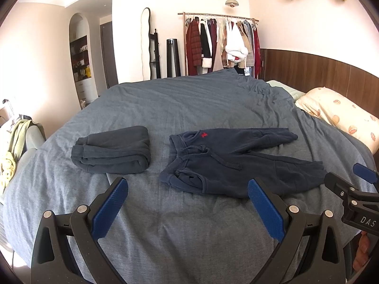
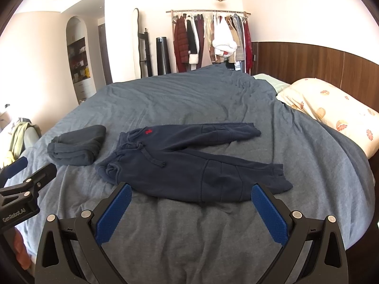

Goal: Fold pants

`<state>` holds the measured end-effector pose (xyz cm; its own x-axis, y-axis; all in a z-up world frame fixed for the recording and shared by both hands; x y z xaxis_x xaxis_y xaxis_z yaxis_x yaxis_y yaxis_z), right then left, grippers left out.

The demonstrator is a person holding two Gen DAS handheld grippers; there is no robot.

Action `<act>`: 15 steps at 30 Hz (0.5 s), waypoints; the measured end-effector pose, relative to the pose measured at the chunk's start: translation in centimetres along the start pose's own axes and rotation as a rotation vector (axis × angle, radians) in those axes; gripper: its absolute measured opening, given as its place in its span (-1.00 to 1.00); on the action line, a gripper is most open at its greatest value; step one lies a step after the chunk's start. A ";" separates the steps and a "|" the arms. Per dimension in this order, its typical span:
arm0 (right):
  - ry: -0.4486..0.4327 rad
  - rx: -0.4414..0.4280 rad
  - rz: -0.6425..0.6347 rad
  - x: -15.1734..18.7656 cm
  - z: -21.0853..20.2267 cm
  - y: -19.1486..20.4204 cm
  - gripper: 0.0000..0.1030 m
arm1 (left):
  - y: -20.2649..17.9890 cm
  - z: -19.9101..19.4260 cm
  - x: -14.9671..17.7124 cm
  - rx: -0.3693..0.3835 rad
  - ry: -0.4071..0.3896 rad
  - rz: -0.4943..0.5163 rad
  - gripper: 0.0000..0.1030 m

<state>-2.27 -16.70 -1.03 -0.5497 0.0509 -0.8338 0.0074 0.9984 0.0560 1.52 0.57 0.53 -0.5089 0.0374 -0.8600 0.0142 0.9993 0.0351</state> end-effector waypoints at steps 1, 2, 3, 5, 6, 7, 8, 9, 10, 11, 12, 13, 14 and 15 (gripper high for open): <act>-0.001 0.000 0.000 0.0 0.0 0.0 0.99 | 0.0 0.0 0.0 -0.001 0.000 0.000 1.00; -0.001 -0.001 0.000 0.0 0.0 0.0 0.99 | 0.0 0.0 0.0 -0.002 0.001 0.000 1.00; 0.000 0.000 -0.001 0.0 0.0 0.0 0.99 | 0.0 0.0 0.0 -0.001 0.000 -0.001 1.00; 0.000 -0.004 0.000 0.0 0.0 0.0 0.99 | 0.1 0.0 0.0 -0.001 -0.001 -0.001 1.00; 0.000 -0.003 -0.001 0.0 0.0 0.0 0.99 | 0.1 0.0 0.0 -0.001 -0.001 -0.001 1.00; -0.001 -0.004 -0.001 0.0 0.0 -0.1 0.99 | 0.1 -0.1 0.0 -0.002 -0.002 -0.002 1.00; -0.001 -0.004 -0.002 -0.1 0.0 -0.1 0.99 | 0.1 -0.1 0.0 -0.002 -0.002 -0.002 1.00; 0.001 -0.002 -0.003 -0.1 0.0 -0.1 0.99 | 0.1 -0.1 0.0 -0.002 -0.003 -0.003 1.00; 0.002 -0.003 -0.003 -0.1 0.0 -0.1 0.99 | 0.2 -0.1 0.0 -0.004 -0.004 -0.003 1.00; 0.001 -0.003 -0.002 -0.1 0.0 -0.1 0.99 | 0.2 -0.1 0.0 -0.006 -0.004 -0.004 1.00; 0.001 0.000 -0.003 -0.1 0.0 -0.1 0.99 | 0.3 -0.1 0.0 -0.007 -0.005 -0.005 1.00; 0.000 0.000 -0.003 -0.1 0.0 -0.1 0.99 | 0.4 -0.1 0.0 -0.006 -0.005 -0.007 1.00; 0.001 -0.001 -0.003 -0.2 0.1 -0.1 0.99 | 0.4 -0.1 0.0 -0.007 -0.005 -0.007 1.00; 0.001 -0.002 -0.004 -0.1 0.0 -0.1 0.99 | 0.4 -0.1 0.0 -0.007 -0.004 -0.008 1.00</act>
Point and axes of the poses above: each gripper's, at about its wrist camera, not at the fingertips, and z roughly the way its jaws point, y to its left, x to its underside, the point moved 4 cm from there along z, roughly the way its jaws point, and after that the axes turned 2 degrees about -y, right-handed, at the moved point
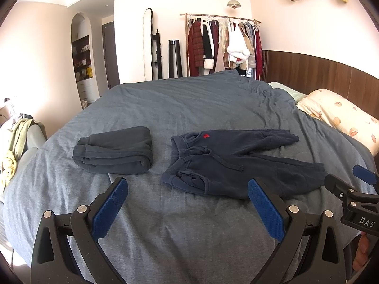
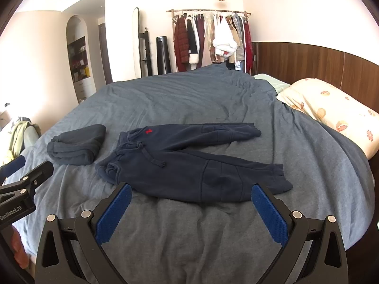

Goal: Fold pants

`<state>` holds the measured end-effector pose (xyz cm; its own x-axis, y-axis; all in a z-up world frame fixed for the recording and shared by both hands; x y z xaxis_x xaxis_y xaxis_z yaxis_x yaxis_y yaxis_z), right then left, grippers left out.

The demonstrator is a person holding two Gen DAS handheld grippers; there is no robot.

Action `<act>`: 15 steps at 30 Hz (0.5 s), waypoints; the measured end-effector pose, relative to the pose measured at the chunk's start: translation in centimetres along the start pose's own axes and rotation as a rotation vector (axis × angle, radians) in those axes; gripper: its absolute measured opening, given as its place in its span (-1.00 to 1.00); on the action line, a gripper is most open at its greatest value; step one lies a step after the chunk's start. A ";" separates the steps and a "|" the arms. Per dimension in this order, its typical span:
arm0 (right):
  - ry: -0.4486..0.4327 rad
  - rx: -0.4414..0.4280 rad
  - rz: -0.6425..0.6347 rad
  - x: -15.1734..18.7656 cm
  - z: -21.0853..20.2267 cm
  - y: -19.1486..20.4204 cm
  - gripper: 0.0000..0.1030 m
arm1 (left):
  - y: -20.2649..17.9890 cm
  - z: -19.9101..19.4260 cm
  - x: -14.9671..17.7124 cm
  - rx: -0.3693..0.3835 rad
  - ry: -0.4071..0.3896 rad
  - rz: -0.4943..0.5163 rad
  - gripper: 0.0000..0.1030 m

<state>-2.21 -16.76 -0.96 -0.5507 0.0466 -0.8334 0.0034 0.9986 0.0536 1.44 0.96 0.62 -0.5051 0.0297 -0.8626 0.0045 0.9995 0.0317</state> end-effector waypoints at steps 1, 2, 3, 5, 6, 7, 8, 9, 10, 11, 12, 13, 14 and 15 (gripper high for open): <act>0.001 -0.001 -0.001 -0.1 0.0 0.0 0.99 | 0.1 0.0 0.1 0.001 -0.001 0.000 1.00; 0.000 -0.001 -0.001 0.0 0.0 0.0 0.99 | 0.1 0.0 0.1 0.000 -0.001 0.001 1.00; -0.001 0.001 0.000 0.0 0.0 0.0 0.99 | 0.1 0.0 0.0 0.000 -0.001 0.001 1.00; -0.002 0.000 -0.001 0.0 0.1 0.0 0.99 | 0.1 0.0 0.0 0.001 -0.001 0.000 1.00; -0.001 0.003 0.000 0.0 0.0 0.1 0.99 | 0.1 0.0 0.0 0.000 -0.001 0.000 1.00; -0.001 0.001 0.000 0.0 0.0 0.0 0.99 | 0.1 0.0 0.0 0.000 -0.001 -0.001 1.00; 0.000 0.000 0.000 0.0 0.0 0.0 0.99 | 0.1 0.0 0.1 0.001 -0.001 0.000 1.00; -0.002 0.003 0.000 0.1 0.0 0.1 0.99 | 0.1 0.0 0.1 0.000 0.000 -0.001 1.00; -0.002 0.004 0.000 0.1 0.0 0.1 0.99 | 0.2 0.0 0.1 0.000 0.000 -0.001 1.00; -0.001 0.003 0.000 0.0 0.0 0.1 0.99 | 0.2 0.0 0.1 0.000 0.001 0.000 1.00; -0.001 0.003 0.000 0.1 0.0 0.1 0.99 | 0.2 0.1 0.1 -0.001 0.004 0.000 1.00; 0.000 0.004 0.000 0.1 0.1 0.1 0.99 | 0.3 0.2 0.3 -0.001 0.006 -0.002 1.00; 0.002 0.005 -0.001 0.0 0.1 0.1 0.99 | 0.3 0.3 0.4 -0.001 0.007 -0.002 1.00; 0.004 0.005 -0.003 0.1 0.2 0.2 0.99 | 0.4 0.4 0.4 -0.002 0.010 -0.001 1.00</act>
Point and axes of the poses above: each gripper's, at about its wrist camera, not at the fingertips, and z roughly the way its jaws point, y to its left, x to its underside, the point moved 4 cm from there along z, roughly the way its jaws point, and after that the axes turned 2 degrees about -y, right-handed, at the moved point
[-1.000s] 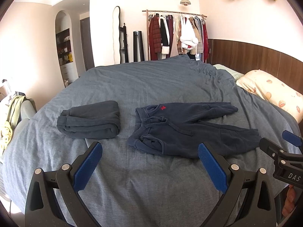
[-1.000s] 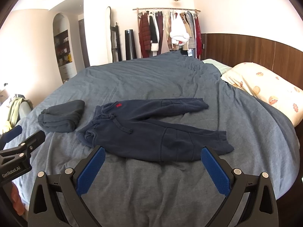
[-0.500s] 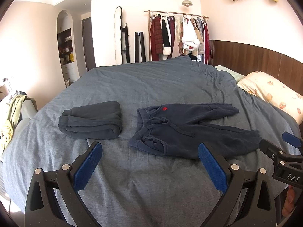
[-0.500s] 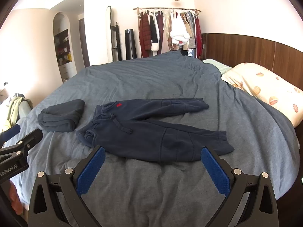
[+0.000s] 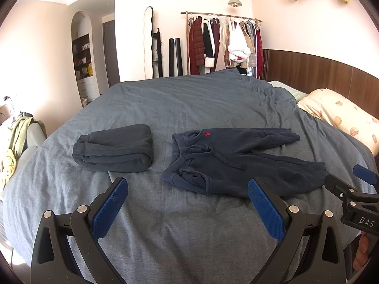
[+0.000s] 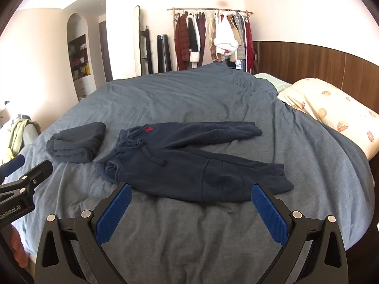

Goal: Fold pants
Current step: 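Lower both grippers to the waistband and cuff ends of the sweatpants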

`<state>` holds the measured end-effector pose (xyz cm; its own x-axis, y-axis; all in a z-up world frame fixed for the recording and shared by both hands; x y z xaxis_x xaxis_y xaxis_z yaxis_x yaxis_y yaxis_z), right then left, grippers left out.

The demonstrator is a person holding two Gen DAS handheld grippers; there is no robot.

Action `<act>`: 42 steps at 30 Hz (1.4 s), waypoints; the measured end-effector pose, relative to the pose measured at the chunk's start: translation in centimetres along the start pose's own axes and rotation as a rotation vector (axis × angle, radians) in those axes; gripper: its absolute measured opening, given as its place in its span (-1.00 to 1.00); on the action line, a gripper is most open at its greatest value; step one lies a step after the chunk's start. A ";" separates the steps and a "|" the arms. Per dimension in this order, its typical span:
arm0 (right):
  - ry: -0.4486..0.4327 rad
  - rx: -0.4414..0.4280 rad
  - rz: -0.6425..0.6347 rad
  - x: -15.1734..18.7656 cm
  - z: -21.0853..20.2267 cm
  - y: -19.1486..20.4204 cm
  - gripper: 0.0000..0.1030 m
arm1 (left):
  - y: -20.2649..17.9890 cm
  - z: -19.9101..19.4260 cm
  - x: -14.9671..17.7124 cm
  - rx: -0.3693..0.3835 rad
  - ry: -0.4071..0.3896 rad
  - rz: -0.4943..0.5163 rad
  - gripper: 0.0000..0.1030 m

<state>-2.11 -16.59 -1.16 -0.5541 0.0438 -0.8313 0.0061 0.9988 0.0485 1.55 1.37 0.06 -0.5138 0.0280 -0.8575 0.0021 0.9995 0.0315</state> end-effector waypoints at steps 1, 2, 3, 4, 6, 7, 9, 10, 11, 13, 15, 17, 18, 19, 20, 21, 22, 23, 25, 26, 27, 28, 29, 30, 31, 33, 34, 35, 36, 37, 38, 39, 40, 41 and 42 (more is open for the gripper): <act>0.003 0.001 -0.002 0.0 0.1 0.0 0.99 | 0.0 0.1 0.1 -0.001 0.003 0.000 1.00; 0.005 0.002 -0.004 0.1 0.2 0.1 0.99 | 0.1 0.2 0.2 -0.001 0.004 -0.001 1.00; 0.008 0.003 -0.006 0.2 0.4 0.2 0.99 | 0.1 0.4 0.3 -0.002 0.007 -0.001 1.00; 0.011 0.005 -0.009 0.3 0.6 0.2 0.99 | 0.1 0.6 0.4 -0.004 0.012 -0.001 1.00; 0.018 0.006 -0.014 0.5 0.9 0.2 0.99 | 0.1 0.9 0.7 -0.007 0.018 0.002 1.00; 0.023 0.006 -0.018 0.6 1.2 0.2 0.99 | 0.0 1.1 0.9 -0.009 0.023 0.003 1.00; 0.030 0.010 -0.024 0.9 1.6 0.2 0.99 | 0.0 1.5 1.3 -0.013 0.031 0.006 1.00; 0.033 0.014 -0.028 1.0 1.8 0.2 0.99 | 0.0 1.8 1.5 -0.017 0.037 0.010 1.00; 0.039 0.019 -0.032 1.2 2.1 0.1 0.99 | 0.0 2.0 1.7 -0.017 0.042 0.013 1.00; 0.050 0.026 -0.040 1.6 2.6 0.2 0.99 | -0.1 2.5 2.1 -0.019 0.049 0.022 1.00; 0.060 0.035 -0.049 2.0 3.2 0.2 0.99 | -0.3 3.1 2.5 -0.026 0.051 0.040 1.00; 0.072 0.047 -0.061 2.5 3.9 0.1 0.99 | -0.7 3.9 2.9 -0.035 0.051 0.068 1.00; 0.077 0.053 -0.067 2.6 4.2 0.1 0.99 | -0.7 4.2 3.0 -0.035 0.048 0.077 1.00; 0.082 0.060 -0.074 2.8 4.6 0.1 0.99 | -0.9 4.7 3.2 -0.040 0.047 0.093 0.99; 0.088 0.066 -0.082 2.9 5.0 0.0 0.99 | -1.0 5.1 3.3 -0.042 0.045 0.104 0.99; 0.093 0.073 -0.090 3.1 5.5 0.0 0.99 | -1.1 5.6 3.4 -0.041 0.045 0.116 0.98; 0.099 0.078 -0.096 3.2 5.9 0.0 0.99 | -1.2 6.0 3.3 -0.037 0.048 0.125 0.92; 0.104 0.081 -0.102 3.3 6.3 0.0 0.99 | -1.4 6.5 3.3 -0.034 0.049 0.131 0.89; 0.114 0.088 -0.113 3.5 7.2 -0.1 0.99 | -1.6 7.4 3.4 -0.023 0.056 0.146 0.88; 0.119 0.092 -0.120 3.7 7.7 0.0 0.98 | -1.7 7.9 3.5 -0.019 0.057 0.162 0.87; 0.124 0.093 -0.126 3.8 8.1 0.0 0.98 | -1.9 8.2 3.6 -0.023 0.057 0.176 0.86; 0.131 0.096 -0.135 3.9 8.5 0.0 0.97 | -2.1 8.8 3.7 -0.029 0.060 0.201 0.84; 0.141 0.102 -0.143 4.1 9.1 0.0 0.96 | -2.2 9.2 3.9 -0.030 0.064 0.219 0.80; 0.149 0.105 -0.150 4.3 9.6 0.0 0.94 | -2.3 9.6 4.0 -0.029 0.069 0.233 0.78; 0.155 0.109 -0.159 4.4 10.0 0.0 0.90 | -2.5 10.2 4.2 -0.027 0.078 0.251 0.75; 0.168 0.130 -0.192 4.8 11.0 -0.1 0.88 | -2.8 11.2 4.7 -0.019 0.096 0.280 0.72; 0.173 0.139 -0.209 5.0 11.3 0.0 0.85 | -2.9 11.8 5.0 -0.016 0.109 0.295 0.69; 0.177 0.145 -0.224 5.2 11.7 0.0 0.83 | -3.0 12.3 5.3 -0.012 0.119 0.306 0.66; 0.183 0.150 -0.242 5.5 12.1 0.1 0.80 | -3.2 12.8 5.6 -0.007 0.131 0.319 0.65; 0.189 0.156 -0.259 5.7 12.4 0.2 0.77 | -3.2 13.3 5.8 -0.005 0.142 0.336 0.64; 0.197 0.163 -0.277 6.0 12.8 0.2 0.76 | -3.3 13.6 6.1 -0.008 0.147 0.353 0.63; 0.203 0.166 -0.290 6.2 13.2 0.2 0.73 | -3.3 14.0 6.2 -0.011 0.152 0.369 0.63; 0.208 0.168 -0.300 6.3 13.4 0.2 0.71 | -3.4 14.4 6.4 -0.011 0.161 0.384 0.63; 0.217 0.174 -0.314 6.6 13.8 0.2 0.70 | -3.4 14.7 6.5 -0.005 0.167 0.392 0.63; 0.224 0.177 -0.321 6.6 14.1 0.1 0.67 | -3.5 15.1 6.6 -0.002 0.171 0.401 0.63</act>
Point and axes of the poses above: each gripper's, at about its wrist camera, not at the fingertips, and z roughly the way its jaws point, y to its left, x to its underside, the point moved 4 cm from there along z, roughly the way its jaws point, and after that the axes turned 2 degrees about -y, right-handed, at the moved point
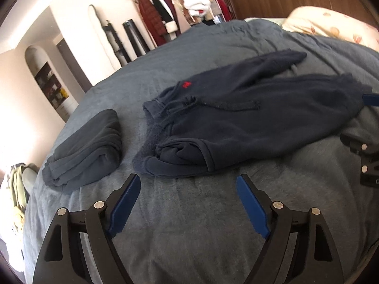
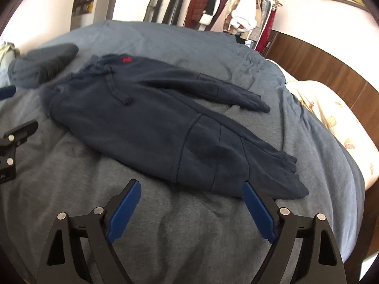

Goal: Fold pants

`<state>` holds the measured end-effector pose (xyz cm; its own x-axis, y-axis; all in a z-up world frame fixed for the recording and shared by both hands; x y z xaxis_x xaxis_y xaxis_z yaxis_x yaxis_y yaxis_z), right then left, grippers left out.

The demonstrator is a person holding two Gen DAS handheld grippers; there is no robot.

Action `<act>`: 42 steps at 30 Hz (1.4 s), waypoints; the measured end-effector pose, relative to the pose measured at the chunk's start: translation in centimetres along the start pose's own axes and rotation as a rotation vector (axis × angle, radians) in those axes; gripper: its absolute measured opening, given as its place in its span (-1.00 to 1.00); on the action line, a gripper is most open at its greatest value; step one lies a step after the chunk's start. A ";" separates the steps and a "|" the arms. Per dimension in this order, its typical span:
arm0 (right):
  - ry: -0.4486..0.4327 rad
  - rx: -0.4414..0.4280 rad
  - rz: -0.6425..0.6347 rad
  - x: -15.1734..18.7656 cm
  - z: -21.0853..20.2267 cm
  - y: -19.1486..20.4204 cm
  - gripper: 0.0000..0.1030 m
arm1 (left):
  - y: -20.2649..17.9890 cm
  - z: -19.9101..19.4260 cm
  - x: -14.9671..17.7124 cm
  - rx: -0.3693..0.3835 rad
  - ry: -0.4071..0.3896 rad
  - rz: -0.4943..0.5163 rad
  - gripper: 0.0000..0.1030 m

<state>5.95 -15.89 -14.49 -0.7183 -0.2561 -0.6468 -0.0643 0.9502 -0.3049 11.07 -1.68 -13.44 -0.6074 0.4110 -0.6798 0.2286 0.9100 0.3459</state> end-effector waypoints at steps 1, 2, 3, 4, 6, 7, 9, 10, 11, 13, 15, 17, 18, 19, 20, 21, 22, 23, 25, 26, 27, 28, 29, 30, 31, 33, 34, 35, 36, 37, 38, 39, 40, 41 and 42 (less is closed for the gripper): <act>0.008 0.005 -0.009 0.0 0.4 0.0 0.64 | -0.1 0.4 -0.2 -0.004 0.002 0.009 0.63; 0.015 0.012 -0.019 0.1 0.7 0.0 0.63 | -0.2 0.8 -0.3 -0.010 0.007 0.020 0.63; 0.021 0.020 -0.027 0.2 1.0 -0.1 0.63 | -0.2 1.2 -0.4 -0.013 0.009 0.024 0.63; 0.027 0.027 -0.034 0.3 1.3 0.0 0.63 | -0.2 1.7 -0.5 -0.014 0.015 0.031 0.63; 0.039 0.035 -0.042 0.4 1.8 -0.1 0.59 | -0.4 2.2 -0.6 -0.012 0.020 0.047 0.63; 0.047 0.040 -0.045 0.5 2.1 -0.2 0.55 | -0.5 2.5 -0.6 -0.014 0.022 0.059 0.63; 0.059 0.042 -0.047 0.6 2.5 -0.4 0.52 | -0.8 3.1 -0.6 -0.013 0.031 0.082 0.63; 0.064 0.044 -0.050 0.6 2.6 -0.5 0.51 | -0.9 3.4 -0.6 -0.007 0.039 0.094 0.63; 0.065 0.049 -0.055 0.6 2.7 -0.5 0.51 | -1.0 3.7 -0.6 -0.005 0.043 0.102 0.63; 0.063 0.067 -0.071 0.5 2.9 -0.6 0.49 | -1.0 4.2 -0.7 -0.004 0.051 0.112 0.63; 0.056 0.082 -0.084 0.3 3.1 -0.7 0.48 | -1.0 4.5 -1.0 -0.008 0.049 0.113 0.63; 0.049 0.085 -0.095 0.1 3.2 -0.6 0.45 | -0.8 4.3 -1.5 -0.013 0.031 0.106 0.63; 0.046 0.086 -0.096 0.0 3.2 -0.6 0.42 | -0.7 4.2 -1.7 -0.020 0.022 0.102 0.63; 0.042 0.089 -0.093 -0.1 3.2 -0.7 0.41 | -0.7 4.1 -1.8 -0.025 0.014 0.099 0.63; 0.037 0.088 -0.087 -0.2 3.1 -0.9 0.41 | -0.6 4.1 -1.9 -0.025 0.007 0.099 0.62; 0.031 0.087 -0.081 -0.3 3.0 -1.0 0.38 | -0.6 4.0 -2.0 -0.027 0.001 0.103 0.62; 0.026 0.087 -0.078 -0.3 2.9 -1.1 0.34 | -0.7 4.1 -2.0 -0.027 -0.002 0.111 0.56; 0.020 0.089 -0.078 -0.3 2.8 -1.1 0.32 | -0.8 4.1 -1.9 -0.024 -0.003 0.122 0.49; 0.014 0.104 -0.078 -0.4 2.9 -1.4 0.22 | -1.1 4.2 -1.9 -0.018 -0.005 0.143 0.38; 0.013 0.108 -0.077 -0.4 3.0 -1.6 0.19 | -1.2 4.3 -2.0 -0.010 -0.005 0.149 0.27; 0.012 0.109 -0.075 -0.4 3.0 -1.7 0.15 | -1.4 4.4 -2.0 0.002 -0.003 0.155 0.21; 0.012 0.109 -0.069 -0.4 3.1 -1.9 0.09 | -1.5 4.5 -2.1 0.009 -0.001 0.162 0.12; 0.013 0.107 -0.065 -0.4 3.1 -2.0 0.06 | -1.6 4.5 -2.2 0.013 0.000 0.168 0.07; 0.010 0.103 -0.059 -0.4 3.0 -2.1 0.02 | -1.6 4.7 -2.3 0.013 0.000 0.172 0.03; 0.007 0.098 -0.054 -0.5 3.0 -2.2 -0.03 | -1.7 4.7 -2.3 0.011 0.000 0.174 -0.09; 0.003 0.091 -0.051 -0.6 3.0 -2.4 -0.15 | -1.6 4.7 -2.5 0.026 0.003 0.165 -0.19; 0.001 0.086 -0.048 -0.6 3.0 -2.5 -0.27 | -1.5 4.7 -2.5 0.036 0.004 0.156 -0.27; -0.001 0.076 -0.044 -0.6 3.0 -2.5 -0.34 | -1.4 4.7 -2.6 0.044 0.005 0.145 -0.32; -0.005 0.061 -0.034 -0.8 3.1 -2.6 -0.47 | -1.2 4.8 -2.6 0.047 0.008 0.137 -0.35; -0.006 0.055 -0.026 -0.8 3.1 -2.7 -0.55 | -1.1 4.8 -2.6 0.048 0.009 0.130 -0.40; -0.003 0.049 -0.018 -0.9 3.0 -2.8 -0.58 | -1.0 4.8 -2.6 0.052 0.010 0.123 -0.44; -0.002 0.042 -0.013 -1.0 3.0 -2.9 -0.64 | -0.9 4.8 -2.6 0.053 0.010 0.119 -0.46; -0.003 0.033 -0.004 -1.1 2.9 -3.0 -0.70 | -0.8 4.7 -2.6 0.054 0.008 0.108 -0.49; -0.003 0.023 0.003 -1.2 2.8 -3.1 -0.72 | -0.8 4.7 -2.6 0.058 0.006 0.099 -0.52; -0.007 0.016 0.010 -1.3 2.7 -3.2 -0.75 | -0.7 4.7 -2.7 0.064 0.003 0.089 -0.53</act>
<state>8.94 -19.07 -14.58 -0.7141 -0.2480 -0.6546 -0.0458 0.9497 -0.3098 16.08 -3.13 -14.87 -0.5850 0.4903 -0.6460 0.3298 0.8716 0.3628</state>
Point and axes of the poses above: each gripper's, at about its wrist camera, not at the fingertips, and z roughly the way its jaws point, y to its left, x to its underside, the point moved 4 cm from there along z, roughly the way its jaws point, and after that the axes turned 2 degrees about -y, right-handed, at the moved point
